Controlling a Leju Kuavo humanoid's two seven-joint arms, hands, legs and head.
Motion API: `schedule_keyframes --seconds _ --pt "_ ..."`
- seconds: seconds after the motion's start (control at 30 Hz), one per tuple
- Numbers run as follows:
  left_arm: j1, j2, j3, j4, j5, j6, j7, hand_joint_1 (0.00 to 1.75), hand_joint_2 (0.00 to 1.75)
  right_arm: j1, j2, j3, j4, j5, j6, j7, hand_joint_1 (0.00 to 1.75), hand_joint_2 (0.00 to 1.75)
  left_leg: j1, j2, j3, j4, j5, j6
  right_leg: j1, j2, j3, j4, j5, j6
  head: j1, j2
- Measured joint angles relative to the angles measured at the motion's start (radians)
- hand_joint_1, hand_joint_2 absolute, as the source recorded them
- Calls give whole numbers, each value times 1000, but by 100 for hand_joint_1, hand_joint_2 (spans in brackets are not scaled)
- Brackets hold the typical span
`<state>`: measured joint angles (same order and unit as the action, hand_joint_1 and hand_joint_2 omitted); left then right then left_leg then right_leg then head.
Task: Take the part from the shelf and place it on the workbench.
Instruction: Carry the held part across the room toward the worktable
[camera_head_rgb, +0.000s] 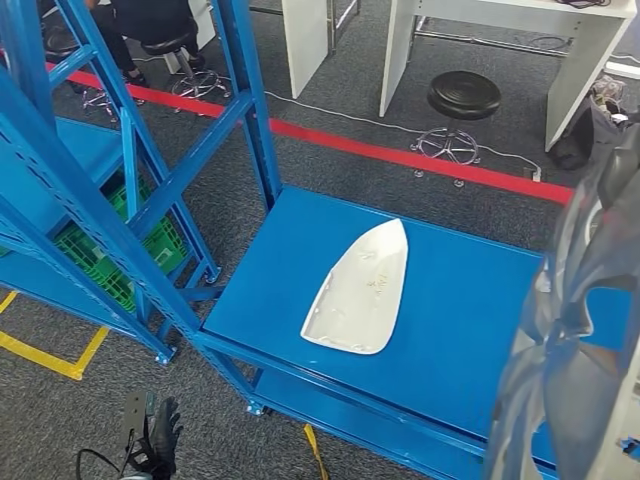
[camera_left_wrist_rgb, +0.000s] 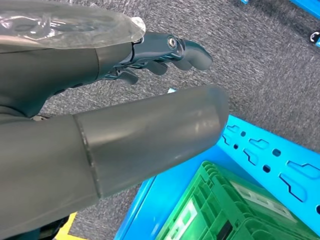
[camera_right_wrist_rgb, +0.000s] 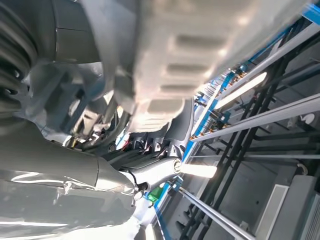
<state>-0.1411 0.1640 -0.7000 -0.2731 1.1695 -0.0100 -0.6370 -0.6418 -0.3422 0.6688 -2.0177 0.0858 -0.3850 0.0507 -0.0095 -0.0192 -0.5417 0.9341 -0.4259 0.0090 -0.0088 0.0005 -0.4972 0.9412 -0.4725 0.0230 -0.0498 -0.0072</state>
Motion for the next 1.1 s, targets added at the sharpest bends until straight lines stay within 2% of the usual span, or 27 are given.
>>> schedule_keyframes --seconds 0.57,0.8,0.9,1.0,1.1 --pt "-6 -4 0 0 -18 42 1 0 0 12 0 -31 -27 -35 17 -6 175 175 0 1 0 0 0 0 0 1 0 0 0 0 0 0" --pt "-10 -5 0 0 -26 53 5 0 0 39 0 -52 -27 -71 -43 -99 175 175 0 1 0 0 0 0 0 1 0 0 0 0 0 0" --pt "-13 -6 0 0 -28 56 9 0 0 50 0 -59 -27 -77 -61 -105 175 175 0 1 0 0 0 0 0 1 0 0 0 0 0 0" --pt "-14 -6 1 0 -28 56 10 0 0 53 0 -61 -26 -184 -38 -81 175 175 0 1 0 0 0 0 0 1 0 0 0 0 0 0" --pt "-13 -6 3 0 -28 56 10 0 0 54 -4 -65 -23 -336 8 -103 175 175 0 1 0 0 0 0 0 1 0 0 0 0 0 0"
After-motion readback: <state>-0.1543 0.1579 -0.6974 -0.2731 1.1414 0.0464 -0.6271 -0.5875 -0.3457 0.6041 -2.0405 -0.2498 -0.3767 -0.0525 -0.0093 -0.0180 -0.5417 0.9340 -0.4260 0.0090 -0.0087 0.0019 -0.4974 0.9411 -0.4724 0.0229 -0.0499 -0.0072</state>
